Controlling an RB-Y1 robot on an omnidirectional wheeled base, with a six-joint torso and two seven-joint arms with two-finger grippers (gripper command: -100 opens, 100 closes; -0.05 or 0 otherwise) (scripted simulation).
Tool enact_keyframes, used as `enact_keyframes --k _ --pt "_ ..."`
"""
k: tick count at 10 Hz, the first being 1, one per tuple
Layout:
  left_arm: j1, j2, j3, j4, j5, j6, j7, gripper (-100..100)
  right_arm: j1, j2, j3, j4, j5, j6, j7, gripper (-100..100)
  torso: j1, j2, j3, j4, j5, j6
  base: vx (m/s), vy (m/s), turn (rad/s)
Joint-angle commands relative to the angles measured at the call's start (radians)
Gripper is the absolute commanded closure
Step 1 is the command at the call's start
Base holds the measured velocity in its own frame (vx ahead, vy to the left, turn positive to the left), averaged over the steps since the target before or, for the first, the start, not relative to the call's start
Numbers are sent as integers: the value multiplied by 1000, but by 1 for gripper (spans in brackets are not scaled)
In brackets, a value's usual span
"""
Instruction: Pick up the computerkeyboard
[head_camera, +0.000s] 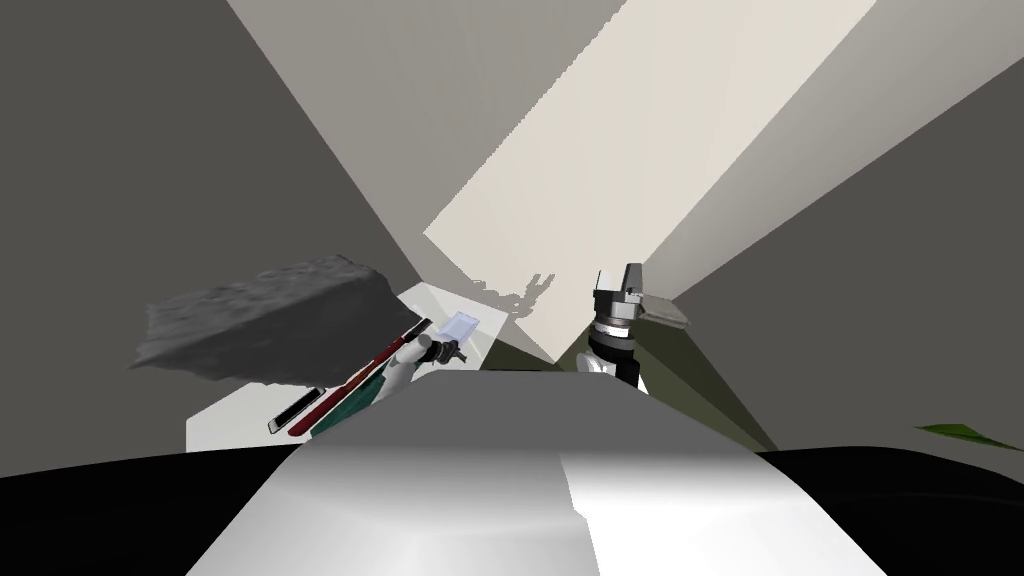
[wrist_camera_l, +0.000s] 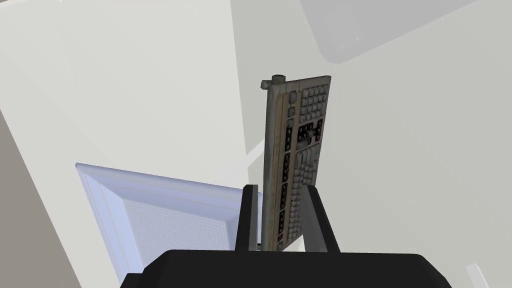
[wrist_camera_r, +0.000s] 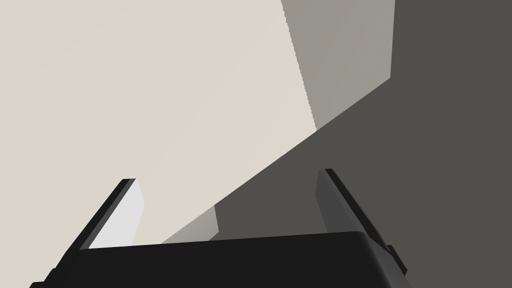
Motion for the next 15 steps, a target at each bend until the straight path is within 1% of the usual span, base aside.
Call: enact_keyframes --k 1,2,3,4,5,6,7,8,9,10,11,13,14,15 --pt "-23 20 -7 50 21 -11 -12 100 0 0 0 0 0 0 0 0 0 0 0 0 0 0 -57 -33 -65" --pt "-23 20 -7 76 21 -11 -12 100 0 0 0 0 0 0 0 0 1 0 0 -1 0 -1 -20 -10 -14" --pt "-62 61 -19 100 64 -31 -34 100 0 0 0 0 0 0 0 0 2 -2 -1 -1 1 -1 -39 -31 -114" --pt "-62 61 -19 117 64 -31 -34 100 0 0 0 0 0 0 0 0 2 -2 -1 0 0 0 -41 -26 -60" --pt "-62 61 -19 150 64 -31 -34 100 0 0 0 0 0 0 0 0 2 -2 -1 -1 1 -1 -20 -10 2" --pt "-62 61 -19 162 64 -31 -34 100 0 0 0 0 0 0 0 0 3 -2 -2 -1 1 -2 0 0 0" --pt "-101 102 -32 192 107 -51 -57 100 0 0 0 0 0 0 0 0 4 -3 -3 -3 3 -2 -40 -25 -93" --pt "-101 102 -32 208 107 -51 -57 100 0 0 0 0 0 0 0 0 4 -2 -2 -3 3 -1 -49 -27 -82" --pt "-101 102 -32 237 107 -51 -57 100 0 0 0 0 0 0 0 0 4 -1 -2 -3 3 -2 -22 -15 -2" --pt "-101 102 -32 249 107 -51 -57 100 0 0 0 0 0 0 0 0 4 -1 -2 -4 4 -3 0 0 0" --pt "-140 142 -45 289 150 -72 -80 100 0 0 0 0 0 0 0 0 6 -2 -4 -7 6 -4 -33 -28 -90" --pt "-140 142 -45 335 150 -72 -80 100 0 0 0 0 0 0 0 0 6 0 -3 -7 6 -4 -37 -23 -38" --pt "-140 142 -45 335 150 -72 -80 100 0 0 0 0 0 0 0 0 7 0 -4 -7 7 -5 -6 -4 11" --pt "-179 183 -58 364 192 -92 -103 100 0 0 0 0 0 0 0 0 8 -1 -5 -9 8 -5 -37 -34 -120"
